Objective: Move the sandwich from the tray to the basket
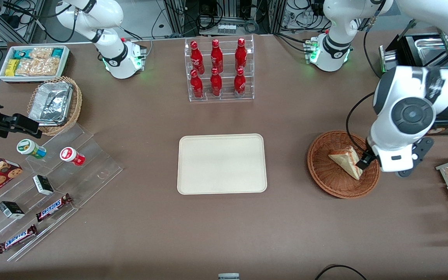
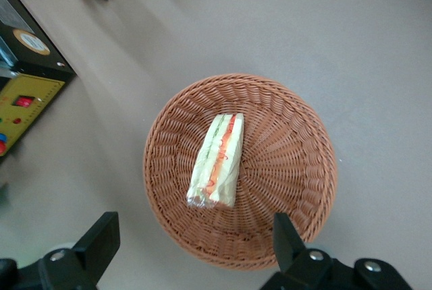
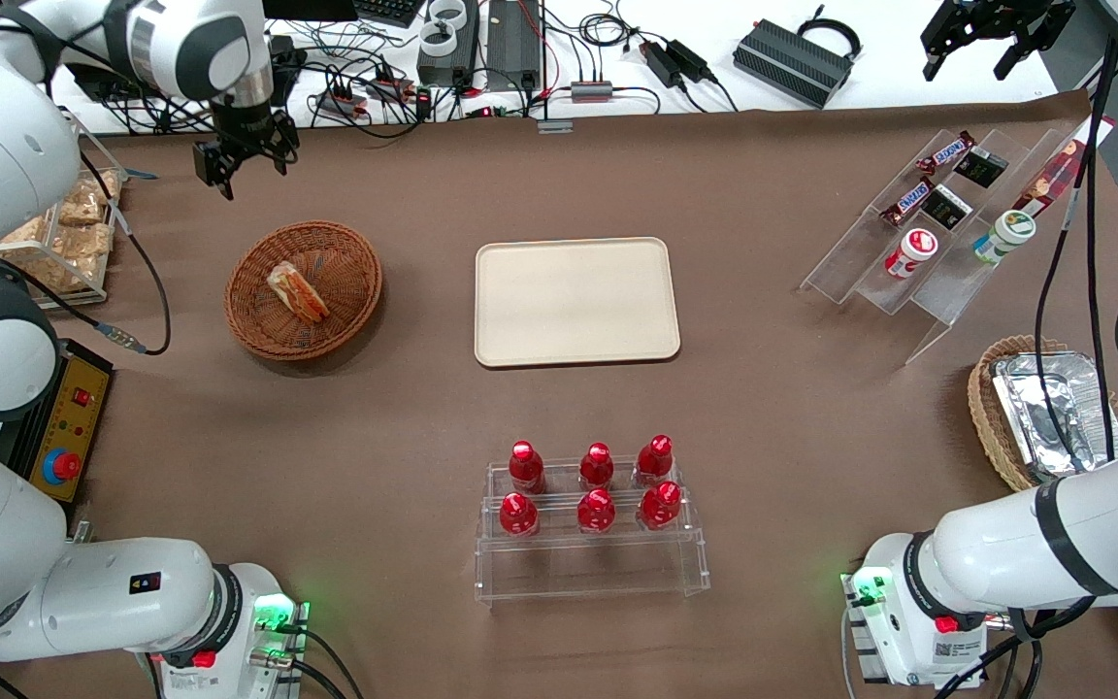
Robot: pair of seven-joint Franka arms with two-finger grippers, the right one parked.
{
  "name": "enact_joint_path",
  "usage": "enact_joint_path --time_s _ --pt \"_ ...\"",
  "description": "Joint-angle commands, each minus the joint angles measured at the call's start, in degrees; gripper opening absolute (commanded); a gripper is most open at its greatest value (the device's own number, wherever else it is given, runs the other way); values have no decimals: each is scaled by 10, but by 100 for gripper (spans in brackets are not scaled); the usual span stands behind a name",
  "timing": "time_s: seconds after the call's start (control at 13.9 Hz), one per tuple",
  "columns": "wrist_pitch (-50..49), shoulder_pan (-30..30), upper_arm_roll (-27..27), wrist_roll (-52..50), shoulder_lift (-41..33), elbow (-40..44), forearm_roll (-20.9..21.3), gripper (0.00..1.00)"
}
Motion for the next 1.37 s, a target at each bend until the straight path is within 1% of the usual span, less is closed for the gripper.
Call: enact_joint_path --time_s 0.0,0.07,0.36,0.58,0.72,0.94,1.08,1.3 --pt "-67 0 0 77 -7 45 -18 100" --pt "-89 2 1 123 -19 54 -22 100" --pt "-139 31 15 319 -79 58 -83 100" --pt "-161 15 91 474 -114 46 -150 100" --pt "-161 2 128 559 -133 26 -163 100" --pt "-157 -34 182 610 -178 -19 -164 100" --pt "-161 -58 207 612 -182 -23 -176 100" --pt "-160 -58 209 611 -179 -13 -182 100"
